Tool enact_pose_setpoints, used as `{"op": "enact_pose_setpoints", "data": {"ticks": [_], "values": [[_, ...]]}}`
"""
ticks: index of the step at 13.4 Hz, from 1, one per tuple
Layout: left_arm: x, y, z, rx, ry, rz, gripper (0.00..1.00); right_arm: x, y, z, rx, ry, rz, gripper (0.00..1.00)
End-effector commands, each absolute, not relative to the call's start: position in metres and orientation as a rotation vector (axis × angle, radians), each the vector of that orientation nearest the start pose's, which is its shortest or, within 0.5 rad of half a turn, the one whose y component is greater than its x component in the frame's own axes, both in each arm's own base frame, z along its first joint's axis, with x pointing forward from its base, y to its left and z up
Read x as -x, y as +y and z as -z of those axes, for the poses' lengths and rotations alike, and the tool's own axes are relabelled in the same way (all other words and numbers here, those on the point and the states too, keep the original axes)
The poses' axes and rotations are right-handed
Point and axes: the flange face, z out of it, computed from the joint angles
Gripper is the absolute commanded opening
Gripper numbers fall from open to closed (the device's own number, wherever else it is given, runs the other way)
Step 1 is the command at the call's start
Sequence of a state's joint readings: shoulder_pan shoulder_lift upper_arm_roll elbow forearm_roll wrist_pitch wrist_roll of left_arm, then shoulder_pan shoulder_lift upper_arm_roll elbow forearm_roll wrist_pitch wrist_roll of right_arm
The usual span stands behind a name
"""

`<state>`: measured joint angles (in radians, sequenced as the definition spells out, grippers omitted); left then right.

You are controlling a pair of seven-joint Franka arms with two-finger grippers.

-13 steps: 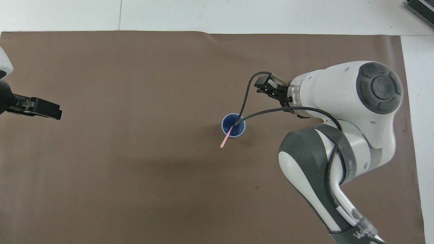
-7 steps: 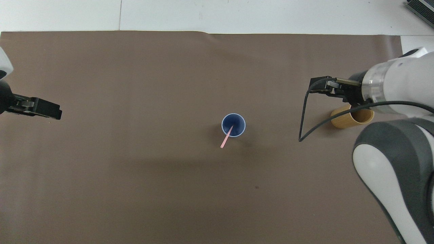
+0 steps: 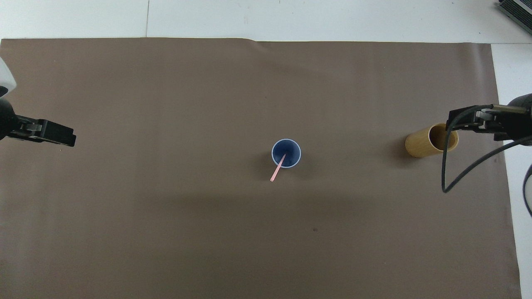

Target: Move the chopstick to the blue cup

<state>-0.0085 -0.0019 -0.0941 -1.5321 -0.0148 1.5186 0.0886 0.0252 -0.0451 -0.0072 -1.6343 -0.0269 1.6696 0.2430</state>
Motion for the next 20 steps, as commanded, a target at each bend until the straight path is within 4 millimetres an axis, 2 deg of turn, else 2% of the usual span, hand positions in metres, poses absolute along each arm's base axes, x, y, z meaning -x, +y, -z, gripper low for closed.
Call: {"op": "enact_pose_setpoints", "data": {"ticks": [1, 3, 7, 13, 17, 20], "values": [[-0.542, -0.054, -0.642, 3.138, 0.305, -0.029, 1.0, -0.563, 0.001, -0.636, 3.164, 0.328, 0.096, 1.0], [-0.542, -0.054, -0.642, 3.138, 0.305, -0.029, 1.0, -0.57, 0.0, -0.639, 3.17, 0.262, 0.07, 1.0], [-0.542, -0.054, -0.642, 3.138, 0.305, -0.029, 1.0, -0.565, 0.012, -0.635, 3.165, 0.229, 0.069, 1.0], [-0.542, -0.054, -0.643, 3.138, 0.305, -0.027, 1.0, -0.561, 0.006, -0.631, 3.166, 0.236, 0.049, 1.0], [-0.542, -0.054, -0.642, 3.138, 0.305, -0.029, 1.0, -0.549, 0.005, -0.624, 3.167, 0.242, 0.032, 1.0], [-0.542, -0.054, -0.642, 3.138, 0.305, -0.029, 1.0, -0.55, 0.005, -0.623, 3.168, 0.235, 0.03, 1.0]]}}
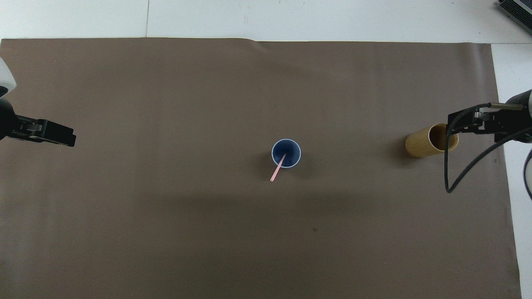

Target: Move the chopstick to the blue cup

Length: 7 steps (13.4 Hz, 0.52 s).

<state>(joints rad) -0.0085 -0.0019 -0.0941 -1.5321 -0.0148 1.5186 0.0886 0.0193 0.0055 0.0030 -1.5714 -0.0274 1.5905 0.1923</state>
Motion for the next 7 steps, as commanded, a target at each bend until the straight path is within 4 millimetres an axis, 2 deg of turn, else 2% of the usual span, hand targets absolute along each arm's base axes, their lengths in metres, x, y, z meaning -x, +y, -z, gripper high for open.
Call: {"op": "enact_pose_setpoints", "data": {"ticks": [1, 7], "values": [[-0.542, -0.0551, -0.6419, 3.138, 0.308, -0.029, 1.0, -0.5498, 0.0046, -0.623, 3.168, 0.235, 0.03, 1.0], [-0.5421, -0.0543, -0.6419, 3.138, 0.305, -0.029, 1.0, -0.55, 0.0048, -0.6232, 3.167, 0.228, 0.032, 1.0]]}}
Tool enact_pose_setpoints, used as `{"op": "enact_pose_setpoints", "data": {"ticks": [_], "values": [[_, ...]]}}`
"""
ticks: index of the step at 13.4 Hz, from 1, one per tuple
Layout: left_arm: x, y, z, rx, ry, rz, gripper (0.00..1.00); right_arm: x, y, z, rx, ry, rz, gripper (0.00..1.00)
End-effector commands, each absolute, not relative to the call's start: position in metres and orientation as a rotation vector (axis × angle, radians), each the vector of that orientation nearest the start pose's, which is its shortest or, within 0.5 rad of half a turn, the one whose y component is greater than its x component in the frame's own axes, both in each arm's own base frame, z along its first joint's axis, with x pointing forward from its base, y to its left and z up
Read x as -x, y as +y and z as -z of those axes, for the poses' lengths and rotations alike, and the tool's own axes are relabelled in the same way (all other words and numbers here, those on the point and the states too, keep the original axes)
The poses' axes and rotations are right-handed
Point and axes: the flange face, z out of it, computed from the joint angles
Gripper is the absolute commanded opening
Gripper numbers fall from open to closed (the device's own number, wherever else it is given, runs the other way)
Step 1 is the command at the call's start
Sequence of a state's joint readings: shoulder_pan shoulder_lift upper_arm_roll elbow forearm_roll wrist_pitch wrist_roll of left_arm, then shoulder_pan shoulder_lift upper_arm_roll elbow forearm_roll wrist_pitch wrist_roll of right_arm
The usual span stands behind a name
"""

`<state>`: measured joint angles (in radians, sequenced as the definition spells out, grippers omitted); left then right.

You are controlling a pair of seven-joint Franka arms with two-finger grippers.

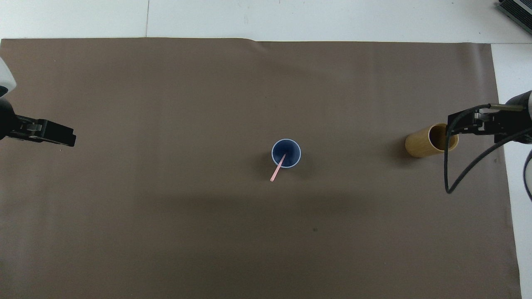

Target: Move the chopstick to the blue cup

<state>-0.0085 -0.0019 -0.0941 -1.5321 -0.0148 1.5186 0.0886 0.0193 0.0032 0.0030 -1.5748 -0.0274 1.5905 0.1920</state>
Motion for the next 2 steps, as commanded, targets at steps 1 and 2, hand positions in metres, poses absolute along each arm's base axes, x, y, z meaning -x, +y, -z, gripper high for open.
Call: {"op": "enact_pose_setpoints", "data": {"ticks": [1, 2], "values": [[-0.5421, -0.0543, -0.6419, 3.138, 0.305, -0.029, 1.0, -0.5503, 0.005, -0.6234, 3.165, 0.227, 0.036, 1.0], [-0.5416, -0.0543, -0.6427, 3.138, 0.305, -0.027, 1.0, -0.5506, 0.0061, -0.6237, 3.154, 0.227, 0.039, 1.0]]}}
